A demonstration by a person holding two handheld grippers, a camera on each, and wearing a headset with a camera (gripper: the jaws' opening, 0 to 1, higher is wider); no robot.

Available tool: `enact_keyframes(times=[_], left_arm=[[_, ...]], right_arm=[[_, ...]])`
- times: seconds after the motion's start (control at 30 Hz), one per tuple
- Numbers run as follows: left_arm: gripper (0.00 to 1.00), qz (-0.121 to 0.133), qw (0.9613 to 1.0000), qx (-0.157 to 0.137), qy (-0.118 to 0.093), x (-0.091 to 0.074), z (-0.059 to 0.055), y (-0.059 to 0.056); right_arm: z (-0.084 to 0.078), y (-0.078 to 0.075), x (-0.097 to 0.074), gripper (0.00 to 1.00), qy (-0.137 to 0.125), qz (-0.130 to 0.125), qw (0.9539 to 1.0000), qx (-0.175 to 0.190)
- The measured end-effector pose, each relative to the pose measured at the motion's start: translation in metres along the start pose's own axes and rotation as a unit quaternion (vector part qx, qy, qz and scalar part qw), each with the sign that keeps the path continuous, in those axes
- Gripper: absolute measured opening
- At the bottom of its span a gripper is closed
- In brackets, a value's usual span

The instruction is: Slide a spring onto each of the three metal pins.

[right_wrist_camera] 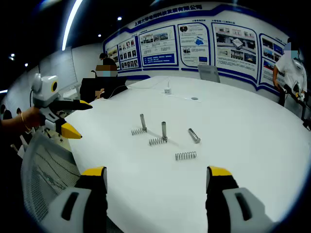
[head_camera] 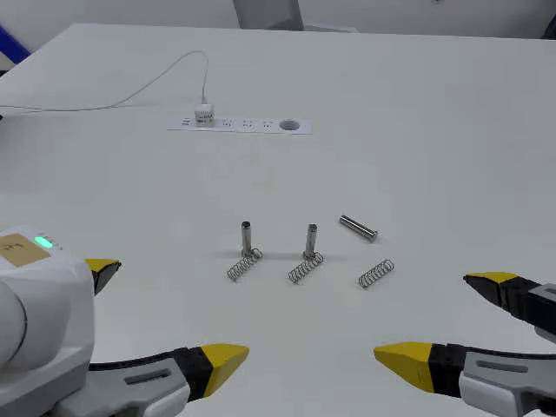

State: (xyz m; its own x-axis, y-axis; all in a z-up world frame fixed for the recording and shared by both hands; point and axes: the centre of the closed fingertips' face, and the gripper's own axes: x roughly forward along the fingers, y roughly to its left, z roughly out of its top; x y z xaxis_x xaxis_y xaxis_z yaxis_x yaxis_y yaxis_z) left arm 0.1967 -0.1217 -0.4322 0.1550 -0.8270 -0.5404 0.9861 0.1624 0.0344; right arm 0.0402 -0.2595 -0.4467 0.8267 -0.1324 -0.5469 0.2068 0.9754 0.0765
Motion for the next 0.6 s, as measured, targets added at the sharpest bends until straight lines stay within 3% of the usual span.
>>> enact_keyframes(times=[0.6], left_arm=[[0.91, -0.003, 1.0, 0.003, -0.001, 0.0013, 0.0006, -0.0023]], right_arm=[[-0.0014, -0.0064, -0.0026, 0.81, -0.003, -0.011, 0.9999, -0.001]])
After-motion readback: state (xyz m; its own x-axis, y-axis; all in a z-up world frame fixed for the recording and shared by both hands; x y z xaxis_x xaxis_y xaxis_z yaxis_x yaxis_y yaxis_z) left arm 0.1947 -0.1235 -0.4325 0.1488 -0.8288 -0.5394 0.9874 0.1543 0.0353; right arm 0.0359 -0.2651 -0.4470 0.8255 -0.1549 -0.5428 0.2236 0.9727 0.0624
